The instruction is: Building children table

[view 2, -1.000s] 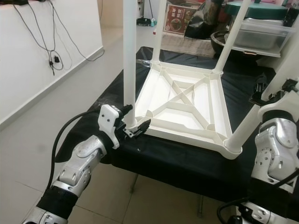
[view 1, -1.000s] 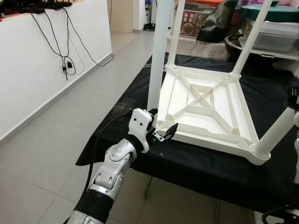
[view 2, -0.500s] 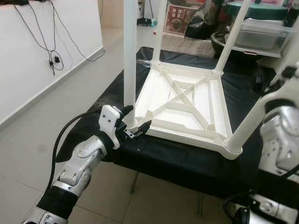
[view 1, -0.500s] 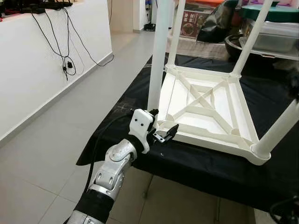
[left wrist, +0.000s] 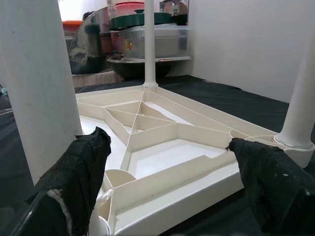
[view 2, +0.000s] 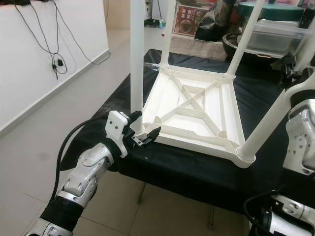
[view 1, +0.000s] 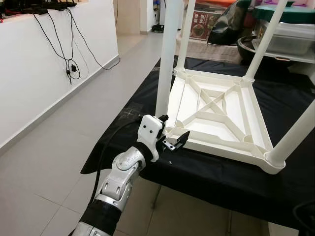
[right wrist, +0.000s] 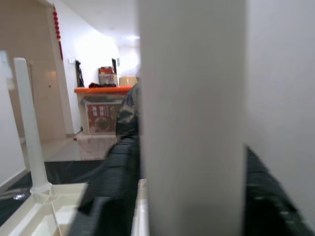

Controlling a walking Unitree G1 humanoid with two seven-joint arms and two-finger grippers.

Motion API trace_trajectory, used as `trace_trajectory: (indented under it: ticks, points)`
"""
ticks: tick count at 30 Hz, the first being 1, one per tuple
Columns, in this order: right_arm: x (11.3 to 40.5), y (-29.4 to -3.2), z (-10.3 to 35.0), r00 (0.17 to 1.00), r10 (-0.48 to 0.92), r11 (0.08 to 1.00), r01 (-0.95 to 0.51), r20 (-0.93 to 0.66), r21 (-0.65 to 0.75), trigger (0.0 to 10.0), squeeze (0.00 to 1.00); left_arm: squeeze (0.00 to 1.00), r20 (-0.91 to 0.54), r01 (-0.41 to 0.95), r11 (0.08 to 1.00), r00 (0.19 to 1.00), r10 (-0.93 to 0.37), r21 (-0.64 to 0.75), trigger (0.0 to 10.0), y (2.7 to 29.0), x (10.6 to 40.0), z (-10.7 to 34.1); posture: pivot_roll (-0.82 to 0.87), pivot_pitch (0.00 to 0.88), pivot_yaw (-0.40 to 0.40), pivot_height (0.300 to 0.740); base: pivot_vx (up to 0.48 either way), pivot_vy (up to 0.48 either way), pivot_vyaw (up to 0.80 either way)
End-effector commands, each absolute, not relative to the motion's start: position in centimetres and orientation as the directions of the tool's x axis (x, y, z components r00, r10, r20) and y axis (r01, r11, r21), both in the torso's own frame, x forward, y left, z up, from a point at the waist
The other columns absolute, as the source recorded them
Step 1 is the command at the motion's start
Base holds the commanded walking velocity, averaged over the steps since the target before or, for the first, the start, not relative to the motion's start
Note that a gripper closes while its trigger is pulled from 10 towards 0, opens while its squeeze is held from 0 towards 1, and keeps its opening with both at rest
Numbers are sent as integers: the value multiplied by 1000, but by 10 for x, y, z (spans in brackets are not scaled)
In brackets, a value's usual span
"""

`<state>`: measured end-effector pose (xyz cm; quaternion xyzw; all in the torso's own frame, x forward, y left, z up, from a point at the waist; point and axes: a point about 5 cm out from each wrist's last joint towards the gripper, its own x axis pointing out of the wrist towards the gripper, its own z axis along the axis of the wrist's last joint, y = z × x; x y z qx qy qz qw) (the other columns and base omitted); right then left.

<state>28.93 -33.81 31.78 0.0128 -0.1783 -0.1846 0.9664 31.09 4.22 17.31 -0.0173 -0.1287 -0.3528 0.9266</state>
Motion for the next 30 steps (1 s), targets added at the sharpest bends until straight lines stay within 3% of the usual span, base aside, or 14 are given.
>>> trace_trajectory:
  ticks: [1,11,12,14,15,16,17,18,20,23,25,28,30]
  points:
    - [292,-340,321,876,-353,935,342,328,94,0,0,0,246,662,747,715,-655,62,10000,39,311,172,74,0,-79,740,0,0,0]
    - [294,-346,336,871,-348,937,340,347,87,0,0,0,247,659,750,719,-650,58,10000,39,311,171,75,0,-84,740,0,0,0]
    - [296,-347,331,884,-354,934,316,306,168,0,0,0,246,657,752,720,-648,57,10000,39,311,171,74,0,-85,740,0,0,0]
    - [296,-347,331,884,-354,934,316,306,168,0,0,0,246,657,752,720,-648,57,10000,39,311,171,74,0,-85,740,0,0,0]
    - [298,-348,326,891,-364,920,299,270,253,0,0,0,246,657,752,721,-648,57,10000,39,311,171,72,0,-88,740,0,0,0]
    - [299,-353,316,887,-411,860,302,210,411,0,0,0,246,656,752,721,-647,57,10000,39,311,171,71,0,-88,740,0,0,0]
    - [299,-353,316,887,-411,860,302,210,411,0,0,0,246,656,752,721,-647,57,10000,39,311,171,71,0,-88,740,0,0,0]
    - [300,-355,307,885,-436,805,302,163,510,0,0,0,246,656,753,722,-647,56,10000,39,311,171,70,0,-87,740,0,0,0]
    - [301,-364,268,842,-540,574,371,-4,730,0,0,0,249,657,752,721,-647,52,10000,38,310,171,69,0,-83,740,0,0,0]
    - [301,-365,254,822,-566,502,399,-57,768,0,0,0,250,658,751,720,-648,51,10000,38,310,172,70,0,-81,740,0,0,0]
    - [301,-358,210,766,-598,330,505,-237,798,0,0,0,252,662,748,716,-651,51,10000,37,309,172,67,0,-75,740,0,0,0]
    - [303,-343,177,743,-564,268,578,-360,771,0,0,0,253,665,745,713,-654,53,10000,37,309,173,63,0,-77,740,0,0,0]
    - [303,-343,177,743,-564,268,578,-360,771,0,0,0,253,665,745,713,-654,53,10000,37,309,173,63,0,-77,740,0,0,0]
